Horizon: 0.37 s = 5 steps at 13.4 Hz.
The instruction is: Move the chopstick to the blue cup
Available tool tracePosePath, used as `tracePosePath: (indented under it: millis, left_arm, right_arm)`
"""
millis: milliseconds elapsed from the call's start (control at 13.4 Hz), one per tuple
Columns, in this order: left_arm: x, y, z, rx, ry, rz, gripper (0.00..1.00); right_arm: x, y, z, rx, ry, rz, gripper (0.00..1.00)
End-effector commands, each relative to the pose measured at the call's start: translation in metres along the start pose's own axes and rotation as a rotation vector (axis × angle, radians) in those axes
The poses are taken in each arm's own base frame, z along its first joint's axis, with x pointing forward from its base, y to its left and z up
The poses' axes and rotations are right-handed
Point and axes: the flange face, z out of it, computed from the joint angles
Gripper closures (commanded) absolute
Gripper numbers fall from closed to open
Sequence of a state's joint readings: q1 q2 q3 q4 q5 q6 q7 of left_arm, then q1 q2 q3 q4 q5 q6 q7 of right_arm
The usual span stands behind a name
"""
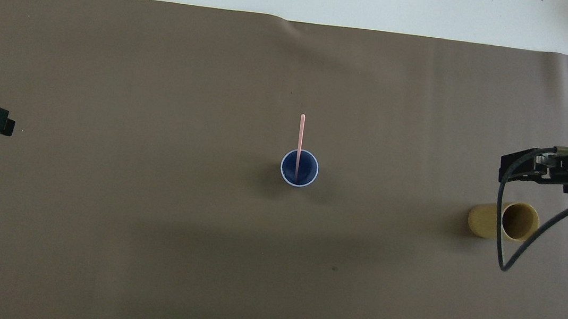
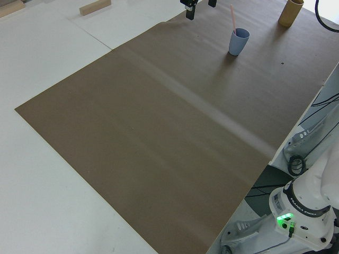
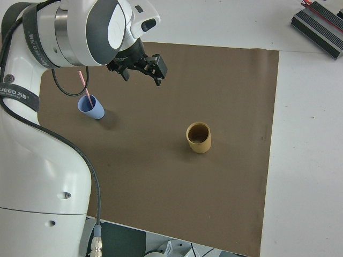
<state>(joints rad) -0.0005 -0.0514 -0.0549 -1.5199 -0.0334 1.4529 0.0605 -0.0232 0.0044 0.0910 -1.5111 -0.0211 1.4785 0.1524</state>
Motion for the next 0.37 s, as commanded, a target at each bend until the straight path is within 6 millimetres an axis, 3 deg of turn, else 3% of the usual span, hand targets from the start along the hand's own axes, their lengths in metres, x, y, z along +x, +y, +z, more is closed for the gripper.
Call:
tracePosePath:
  millis: [0, 300]
  left_arm:
    - [-0.0017, -0.002, 0.0014, -0.016, 0.008, -0.001, 0.0]
    - [-0.0014, -0.0063, 0.0021, -0.015, 0.006, -0.009, 0.0]
  right_arm:
    - [-0.0012, 0.0054, -0.0009, 0.02, 0.008, -0.004, 0.0]
    - [-0.0014, 0.0052, -0.002, 0.022, 0.012, 0.006, 0.0]
